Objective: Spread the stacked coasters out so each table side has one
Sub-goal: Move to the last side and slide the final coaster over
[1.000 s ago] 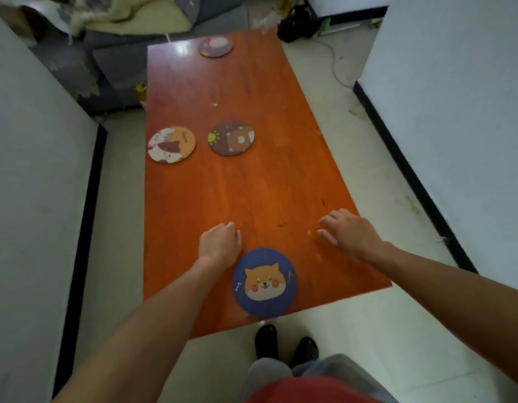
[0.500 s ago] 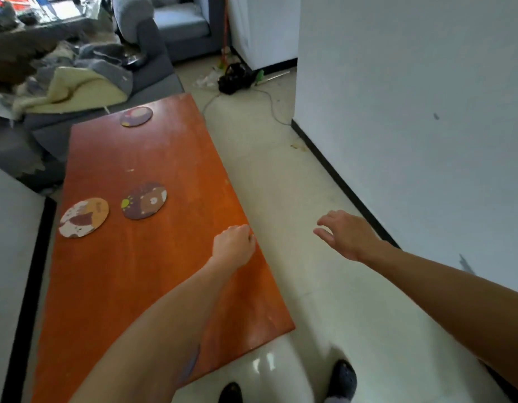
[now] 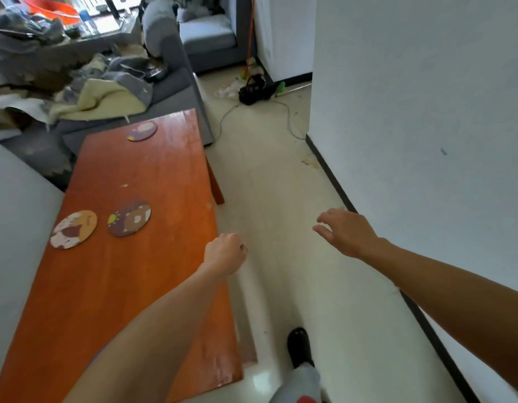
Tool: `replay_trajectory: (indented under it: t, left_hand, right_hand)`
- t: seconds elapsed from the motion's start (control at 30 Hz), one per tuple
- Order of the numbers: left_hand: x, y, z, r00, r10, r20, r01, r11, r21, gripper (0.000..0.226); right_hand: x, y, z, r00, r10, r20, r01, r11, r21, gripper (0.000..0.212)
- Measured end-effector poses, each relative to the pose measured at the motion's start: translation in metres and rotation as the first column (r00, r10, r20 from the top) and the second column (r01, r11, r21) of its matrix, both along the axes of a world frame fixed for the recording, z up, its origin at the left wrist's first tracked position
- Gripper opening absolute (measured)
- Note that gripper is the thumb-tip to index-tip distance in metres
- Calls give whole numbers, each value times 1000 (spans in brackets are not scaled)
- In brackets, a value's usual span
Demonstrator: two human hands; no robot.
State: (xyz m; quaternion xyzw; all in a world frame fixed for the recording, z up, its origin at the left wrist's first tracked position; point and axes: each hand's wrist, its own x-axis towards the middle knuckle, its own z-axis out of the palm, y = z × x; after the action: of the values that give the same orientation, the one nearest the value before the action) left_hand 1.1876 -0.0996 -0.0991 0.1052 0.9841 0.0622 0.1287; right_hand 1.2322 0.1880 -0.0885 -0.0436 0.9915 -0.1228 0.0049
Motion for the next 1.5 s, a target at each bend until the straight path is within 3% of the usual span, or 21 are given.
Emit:
replay_trajectory:
  t: [0.5,0.73,1.03,1.3,1.5]
  left_hand:
    - [-175,73,10,990,141,-22,-141,990,15,24]
    - [-251,68,5,919,395,2,-394,919,-20,25]
    - [-275,49,-1,697,715,52,-716,698,5,25]
    - [-232,-21,-34,441,893,92,-893,447,-51,29]
    - [-242,-79,-66,309,946,96,-951,309,19,26]
  right_hand:
    - [-234,56,22,971,235,-32,-234,971,43,40]
    - [-364,42,11,899,438,12,-438,897,58,40]
    - [-499,-24,7,677,734,53,-736,675,54,38]
    - [-516,-159,-10,339,932,127,-941,338,26,36]
    - [-530,-255,-20,231,956,182,-973,223,66,39]
